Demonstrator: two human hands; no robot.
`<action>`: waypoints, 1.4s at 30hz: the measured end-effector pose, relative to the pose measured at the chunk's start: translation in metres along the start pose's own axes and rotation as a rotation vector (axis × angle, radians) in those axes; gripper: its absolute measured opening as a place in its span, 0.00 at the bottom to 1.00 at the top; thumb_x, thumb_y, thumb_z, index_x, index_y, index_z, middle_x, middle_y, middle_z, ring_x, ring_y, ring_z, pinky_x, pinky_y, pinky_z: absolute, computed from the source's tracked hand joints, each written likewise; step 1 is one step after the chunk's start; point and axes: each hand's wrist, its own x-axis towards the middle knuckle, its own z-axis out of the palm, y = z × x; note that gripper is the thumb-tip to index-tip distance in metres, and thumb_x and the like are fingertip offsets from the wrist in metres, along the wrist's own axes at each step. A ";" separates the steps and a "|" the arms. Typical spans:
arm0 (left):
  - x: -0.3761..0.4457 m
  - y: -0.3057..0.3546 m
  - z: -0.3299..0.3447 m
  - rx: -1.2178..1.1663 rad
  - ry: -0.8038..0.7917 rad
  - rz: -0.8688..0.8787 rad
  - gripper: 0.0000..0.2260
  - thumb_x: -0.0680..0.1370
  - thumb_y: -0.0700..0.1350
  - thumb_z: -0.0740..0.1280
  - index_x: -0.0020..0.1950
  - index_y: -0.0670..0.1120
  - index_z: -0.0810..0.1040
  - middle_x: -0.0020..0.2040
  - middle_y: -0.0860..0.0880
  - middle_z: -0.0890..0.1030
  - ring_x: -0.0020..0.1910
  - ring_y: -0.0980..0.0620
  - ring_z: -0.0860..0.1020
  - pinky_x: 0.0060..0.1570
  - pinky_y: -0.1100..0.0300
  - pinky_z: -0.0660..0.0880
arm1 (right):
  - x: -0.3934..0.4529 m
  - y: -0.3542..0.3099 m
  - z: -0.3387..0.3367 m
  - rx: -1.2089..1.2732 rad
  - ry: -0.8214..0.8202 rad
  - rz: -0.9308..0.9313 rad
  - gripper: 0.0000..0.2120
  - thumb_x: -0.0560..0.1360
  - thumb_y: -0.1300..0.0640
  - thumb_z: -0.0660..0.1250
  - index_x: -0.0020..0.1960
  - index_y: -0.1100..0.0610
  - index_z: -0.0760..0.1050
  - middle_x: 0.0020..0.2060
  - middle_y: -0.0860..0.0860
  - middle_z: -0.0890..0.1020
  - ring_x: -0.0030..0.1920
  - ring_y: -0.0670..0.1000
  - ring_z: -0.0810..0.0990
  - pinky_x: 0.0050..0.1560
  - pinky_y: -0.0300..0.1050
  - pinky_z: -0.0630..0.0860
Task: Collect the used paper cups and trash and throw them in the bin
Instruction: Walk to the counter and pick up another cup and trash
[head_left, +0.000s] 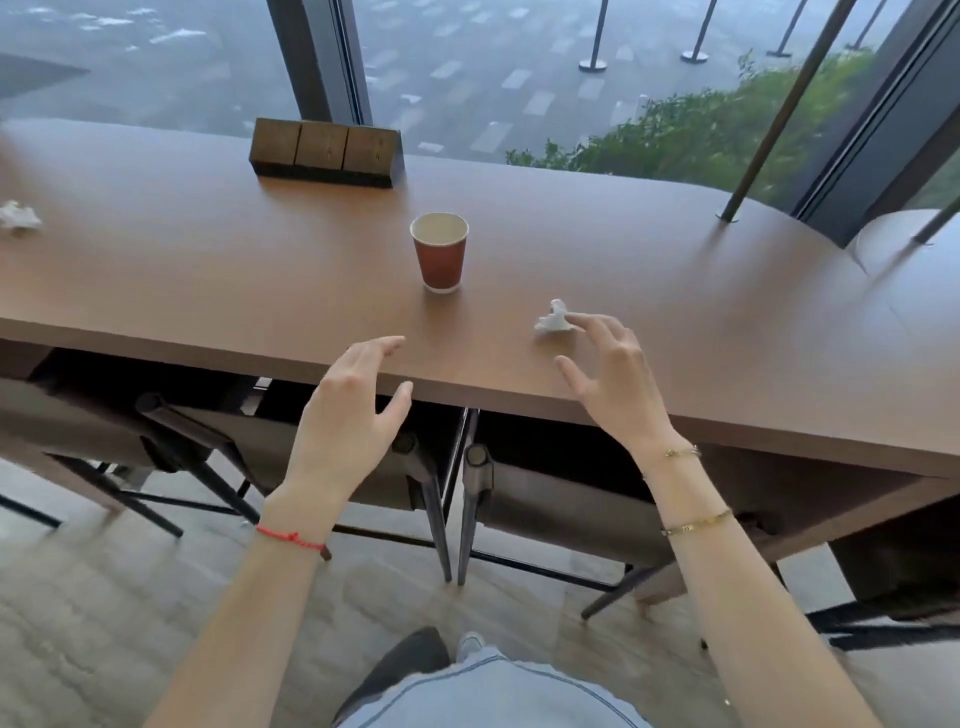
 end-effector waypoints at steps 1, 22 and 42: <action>0.012 -0.003 0.004 0.006 0.001 0.004 0.20 0.77 0.45 0.67 0.69 0.48 0.71 0.62 0.51 0.77 0.60 0.54 0.75 0.60 0.61 0.71 | 0.011 0.004 0.003 -0.002 0.003 0.012 0.22 0.75 0.57 0.69 0.68 0.52 0.71 0.63 0.50 0.75 0.64 0.52 0.71 0.62 0.39 0.66; 0.174 -0.060 0.075 -0.145 -0.117 -0.131 0.48 0.70 0.54 0.75 0.79 0.48 0.45 0.73 0.47 0.65 0.67 0.47 0.70 0.61 0.51 0.71 | 0.088 0.028 0.058 0.022 0.052 0.168 0.13 0.74 0.60 0.67 0.58 0.53 0.76 0.48 0.47 0.80 0.51 0.47 0.74 0.49 0.33 0.67; 0.147 -0.053 0.053 -0.277 0.009 -0.021 0.33 0.67 0.48 0.78 0.68 0.49 0.66 0.61 0.54 0.73 0.54 0.54 0.76 0.53 0.55 0.76 | 0.065 0.006 0.051 0.139 0.151 0.176 0.12 0.73 0.57 0.71 0.48 0.48 0.68 0.41 0.44 0.78 0.44 0.39 0.76 0.43 0.26 0.69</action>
